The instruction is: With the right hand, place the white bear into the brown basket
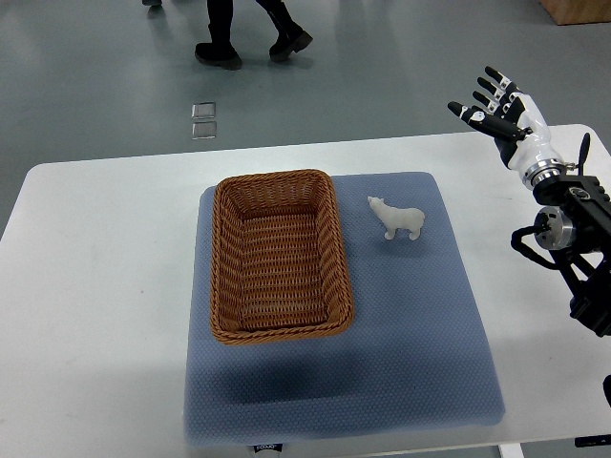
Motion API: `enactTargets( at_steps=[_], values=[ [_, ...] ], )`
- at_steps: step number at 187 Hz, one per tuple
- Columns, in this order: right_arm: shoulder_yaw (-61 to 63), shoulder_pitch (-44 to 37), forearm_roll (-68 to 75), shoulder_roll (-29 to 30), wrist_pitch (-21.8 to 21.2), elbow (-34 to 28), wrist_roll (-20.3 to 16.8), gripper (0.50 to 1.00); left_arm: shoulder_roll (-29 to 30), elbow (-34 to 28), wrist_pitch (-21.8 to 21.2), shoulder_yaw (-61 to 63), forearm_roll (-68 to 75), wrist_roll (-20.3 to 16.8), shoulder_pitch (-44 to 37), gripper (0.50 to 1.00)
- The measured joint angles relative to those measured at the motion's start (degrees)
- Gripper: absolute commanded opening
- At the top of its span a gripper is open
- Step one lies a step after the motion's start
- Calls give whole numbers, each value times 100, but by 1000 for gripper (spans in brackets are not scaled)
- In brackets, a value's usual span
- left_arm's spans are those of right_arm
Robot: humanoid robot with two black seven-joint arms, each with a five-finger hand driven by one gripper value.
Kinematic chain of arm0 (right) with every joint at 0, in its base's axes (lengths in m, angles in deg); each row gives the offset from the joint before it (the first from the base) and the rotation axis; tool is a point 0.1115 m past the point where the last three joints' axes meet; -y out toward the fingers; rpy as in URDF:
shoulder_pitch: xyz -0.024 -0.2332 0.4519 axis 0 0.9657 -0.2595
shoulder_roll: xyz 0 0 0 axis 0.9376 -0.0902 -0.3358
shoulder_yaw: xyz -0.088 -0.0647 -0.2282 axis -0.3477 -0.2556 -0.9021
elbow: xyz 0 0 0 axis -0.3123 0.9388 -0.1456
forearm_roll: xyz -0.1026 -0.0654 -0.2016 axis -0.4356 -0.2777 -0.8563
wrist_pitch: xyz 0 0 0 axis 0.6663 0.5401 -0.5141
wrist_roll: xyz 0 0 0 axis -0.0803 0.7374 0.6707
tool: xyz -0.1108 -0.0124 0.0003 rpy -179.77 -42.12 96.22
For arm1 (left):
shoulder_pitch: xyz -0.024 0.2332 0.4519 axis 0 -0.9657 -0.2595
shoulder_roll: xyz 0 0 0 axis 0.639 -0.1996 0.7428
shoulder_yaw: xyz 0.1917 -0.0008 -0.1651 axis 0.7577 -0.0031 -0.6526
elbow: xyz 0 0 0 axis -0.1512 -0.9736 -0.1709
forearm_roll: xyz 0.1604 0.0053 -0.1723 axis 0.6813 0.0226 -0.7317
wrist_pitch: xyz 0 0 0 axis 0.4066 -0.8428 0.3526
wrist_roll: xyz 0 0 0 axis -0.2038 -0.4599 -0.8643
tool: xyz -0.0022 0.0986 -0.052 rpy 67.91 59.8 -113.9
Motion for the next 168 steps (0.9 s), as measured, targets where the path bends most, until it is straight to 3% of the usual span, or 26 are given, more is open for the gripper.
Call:
enactTargets(
  at_steps=[168],
  values=[
    [-486, -30, -69, -306, -267, -68, 45, 934, 0, 8, -18, -3, 3, -1, 8, 1000]
  ],
)
